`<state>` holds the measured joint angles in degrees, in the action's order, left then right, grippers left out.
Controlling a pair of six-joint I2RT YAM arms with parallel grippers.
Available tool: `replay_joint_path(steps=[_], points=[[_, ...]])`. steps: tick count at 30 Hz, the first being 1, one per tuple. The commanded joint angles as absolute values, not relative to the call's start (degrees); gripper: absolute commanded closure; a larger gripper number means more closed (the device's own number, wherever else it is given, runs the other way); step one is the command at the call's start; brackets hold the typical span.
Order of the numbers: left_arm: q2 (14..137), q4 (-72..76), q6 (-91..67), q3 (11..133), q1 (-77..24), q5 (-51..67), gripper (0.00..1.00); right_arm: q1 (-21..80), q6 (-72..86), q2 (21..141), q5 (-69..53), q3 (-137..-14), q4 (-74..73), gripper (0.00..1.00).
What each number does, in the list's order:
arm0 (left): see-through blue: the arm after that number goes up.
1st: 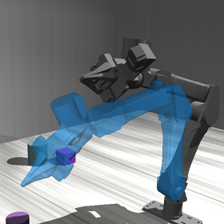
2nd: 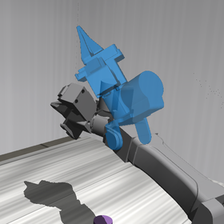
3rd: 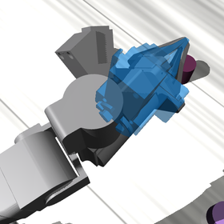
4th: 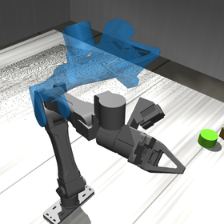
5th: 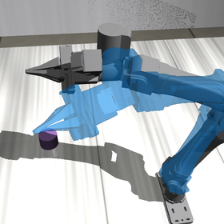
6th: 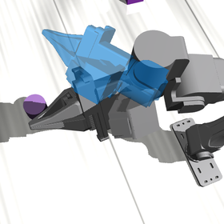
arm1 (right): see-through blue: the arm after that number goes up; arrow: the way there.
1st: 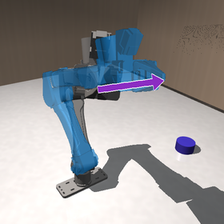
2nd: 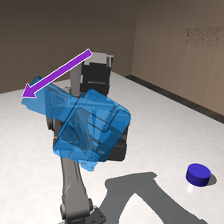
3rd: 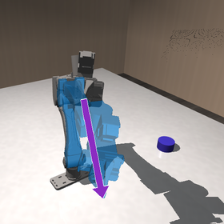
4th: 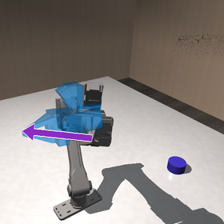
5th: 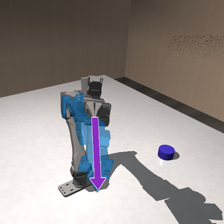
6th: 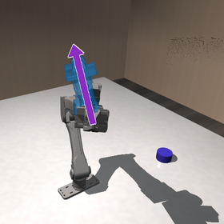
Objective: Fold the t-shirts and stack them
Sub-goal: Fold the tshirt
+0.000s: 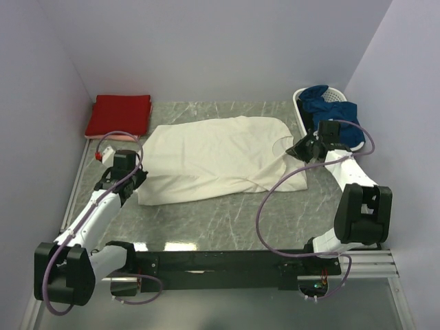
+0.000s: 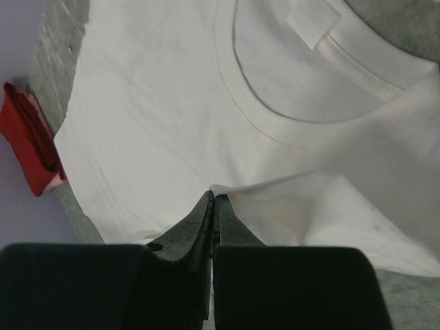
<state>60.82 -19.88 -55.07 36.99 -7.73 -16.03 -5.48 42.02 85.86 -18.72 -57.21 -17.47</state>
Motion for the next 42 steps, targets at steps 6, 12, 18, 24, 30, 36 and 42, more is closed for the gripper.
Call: replay_joint_path(steps=[6,12,18,24,30,36,42], points=[[63.71,-15.91,-53.7,36.56,-4.49,-14.06,1.0,-5.01,40.25,89.81,-19.69,-65.91,-14.94,1.0],[65.12,-14.94,-53.35,37.0,-3.08,-13.71,1.0,-4.83,40.17,92.37,-20.13,-67.5,-14.59,1.0],[69.16,-12.84,-52.12,38.58,-1.76,-12.04,1.0,-4.66,40.08,94.3,-19.86,-67.5,-14.15,1.0],[72.07,-11.25,-51.77,39.81,-0.62,-10.64,0.97,-4.66,39.03,96.24,-20.39,-70.75,-15.29,0.77],[69.8,-12.12,-50.01,41.92,1.85,-8.61,0.5,-4.4,38.41,94.06,-19.6,-70.32,-16.35,0.54],[59.18,-16.87,-52.11,37.01,1.85,-9.05,0.44,-4.31,40.6,82.89,-14.86,-56.71,-14.24,0.53],[46.0,-18.54,-57.12,26.2,1.67,-6.16,0.44,-4.39,40.34,73.76,-9.15,-43.26,-16.08,0.55]])
